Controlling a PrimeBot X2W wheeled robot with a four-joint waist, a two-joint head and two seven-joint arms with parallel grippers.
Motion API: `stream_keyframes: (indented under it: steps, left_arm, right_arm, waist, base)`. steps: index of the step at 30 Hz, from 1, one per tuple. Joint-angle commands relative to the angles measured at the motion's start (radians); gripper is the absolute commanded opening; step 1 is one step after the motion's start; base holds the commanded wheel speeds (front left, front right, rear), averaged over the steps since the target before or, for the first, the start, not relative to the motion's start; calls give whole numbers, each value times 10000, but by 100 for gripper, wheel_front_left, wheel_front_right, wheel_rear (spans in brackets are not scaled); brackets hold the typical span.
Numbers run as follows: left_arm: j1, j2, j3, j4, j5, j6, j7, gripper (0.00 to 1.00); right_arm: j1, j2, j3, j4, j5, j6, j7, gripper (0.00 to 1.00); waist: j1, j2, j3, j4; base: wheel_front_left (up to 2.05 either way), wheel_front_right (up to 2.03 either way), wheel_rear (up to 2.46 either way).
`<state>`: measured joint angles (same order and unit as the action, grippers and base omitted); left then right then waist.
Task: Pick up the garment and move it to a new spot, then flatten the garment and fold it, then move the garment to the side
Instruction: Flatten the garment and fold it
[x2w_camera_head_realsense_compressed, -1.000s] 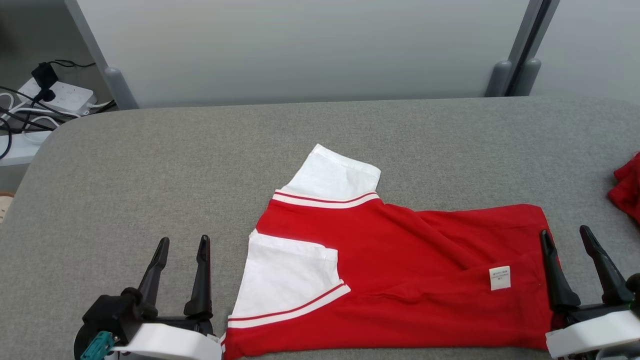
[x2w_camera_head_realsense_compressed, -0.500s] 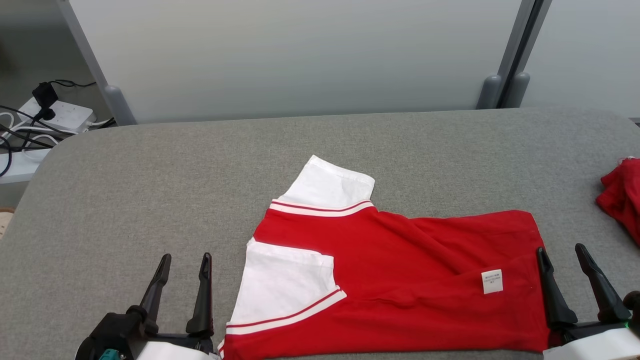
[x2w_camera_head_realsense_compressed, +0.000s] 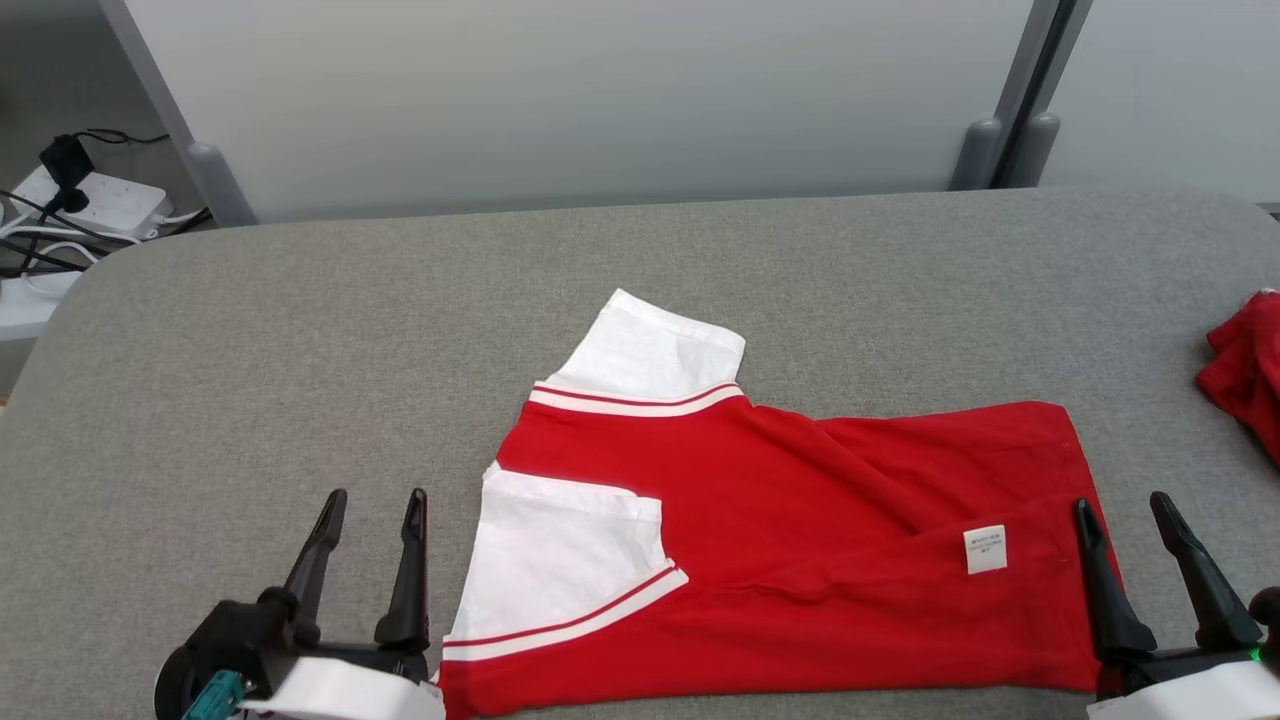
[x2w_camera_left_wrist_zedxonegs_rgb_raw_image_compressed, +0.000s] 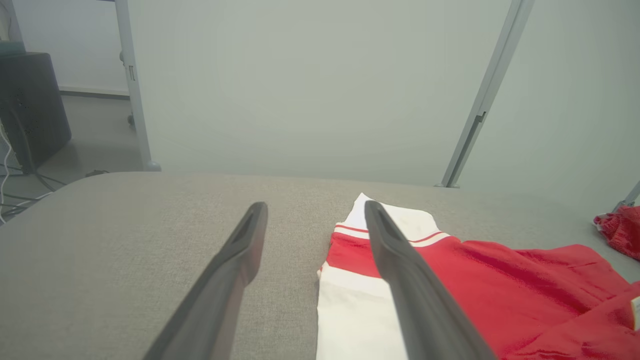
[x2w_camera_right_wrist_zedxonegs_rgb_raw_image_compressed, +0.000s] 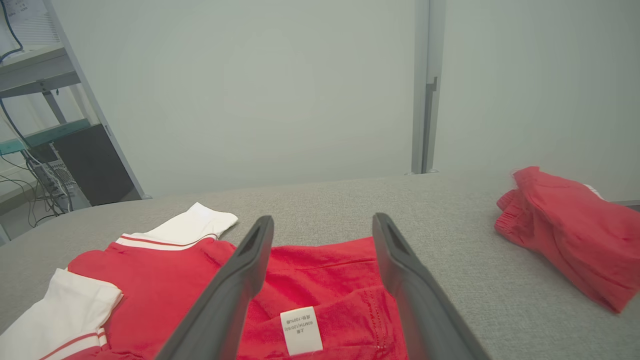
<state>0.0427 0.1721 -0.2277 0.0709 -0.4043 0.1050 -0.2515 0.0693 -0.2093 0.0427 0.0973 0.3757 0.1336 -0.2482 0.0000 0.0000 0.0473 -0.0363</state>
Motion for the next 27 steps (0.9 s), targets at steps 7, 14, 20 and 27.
stream_keyframes:
  steps: [7, 14, 20, 27]
  left_arm:
    - [-1951, 18, 106, 94, 88, -339, 364, 100]
    - [-3824, -43, -352, 1086, 144, -705, 1254, 100]
    - [-5858, -344, -631, 2385, 87, -901, 2116, 100]
    - [-7785, -489, -923, 4061, 175, -1061, 2980, 100]
  right_arm:
    - [-524, -316, 180, -459, 165, -29, -135, 100]
    - [-828, -434, 158, -595, 231, -29, -135, 100]
    - [-1115, -589, 170, -876, 313, -29, -135, 100]
    - [-1376, -629, 195, -1059, 391, -29, -135, 100]
  waist:
    - [0, 0, 678, -178]
    - [0, 0, 1460, -397]
    - [0, 0, 2303, -702]
    - [0, 0, 2986, -1099]
  base:
    - [0, 0, 0]
    - [0, 0, 0]
    - [0, 0, 0]
    - [0, 0, 0]
